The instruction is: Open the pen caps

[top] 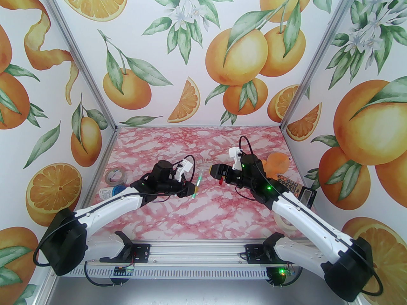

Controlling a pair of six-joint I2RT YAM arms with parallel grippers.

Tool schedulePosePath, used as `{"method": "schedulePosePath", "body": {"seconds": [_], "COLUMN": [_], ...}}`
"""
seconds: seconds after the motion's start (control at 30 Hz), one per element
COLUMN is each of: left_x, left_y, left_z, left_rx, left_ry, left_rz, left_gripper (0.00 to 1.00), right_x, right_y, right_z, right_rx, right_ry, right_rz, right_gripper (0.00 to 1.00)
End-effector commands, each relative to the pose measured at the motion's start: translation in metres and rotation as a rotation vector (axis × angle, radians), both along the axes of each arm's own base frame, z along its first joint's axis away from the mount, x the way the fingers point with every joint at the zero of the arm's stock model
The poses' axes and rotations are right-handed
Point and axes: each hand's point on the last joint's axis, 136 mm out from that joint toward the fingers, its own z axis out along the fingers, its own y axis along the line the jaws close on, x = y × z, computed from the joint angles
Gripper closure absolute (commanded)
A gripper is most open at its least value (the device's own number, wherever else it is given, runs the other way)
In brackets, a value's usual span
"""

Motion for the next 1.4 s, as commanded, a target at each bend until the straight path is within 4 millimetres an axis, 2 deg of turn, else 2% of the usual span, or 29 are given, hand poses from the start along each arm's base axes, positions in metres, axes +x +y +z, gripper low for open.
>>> {"method": "schedulePosePath", "body": {"seconds": [0.0,0.37,0.63,1.0,1.37], "left_x": [0.001,-0.006,-0.008,-0.011,-0.012], "left_y": [-0.022,-0.046,-0.052,-0.056,-0.057], "left_z": [0.029,0.042,0.042,0.042,0.042], "left_rx": [-0.089,-0.15,-0.179,-0.206,-0.208], "left_ry": [-0.045,-0.046,-0.028,-0.014,-0.01], "left_rz": [-0.055,-0.105,-0.127,-0.145,-0.149], "left_gripper": [0.86,0.87,0.87,0.87,0.87], "right_x": [0.009,0.013,0.014,0.015,0.015], "right_y": [0.006,0.014,0.015,0.016,0.014], "right_z": [0.015,0.009,0.01,0.009,0.006], "right_rx": [0.005,-0.007,-0.002,0.003,-0.006], "right_ry": [-0.049,-0.038,-0.039,-0.039,-0.037], "right_rz": [-0.006,0.004,0.002,0.0,-0.003], "right_gripper": [0.28,0.41,0.51,0.58,0.7]}}
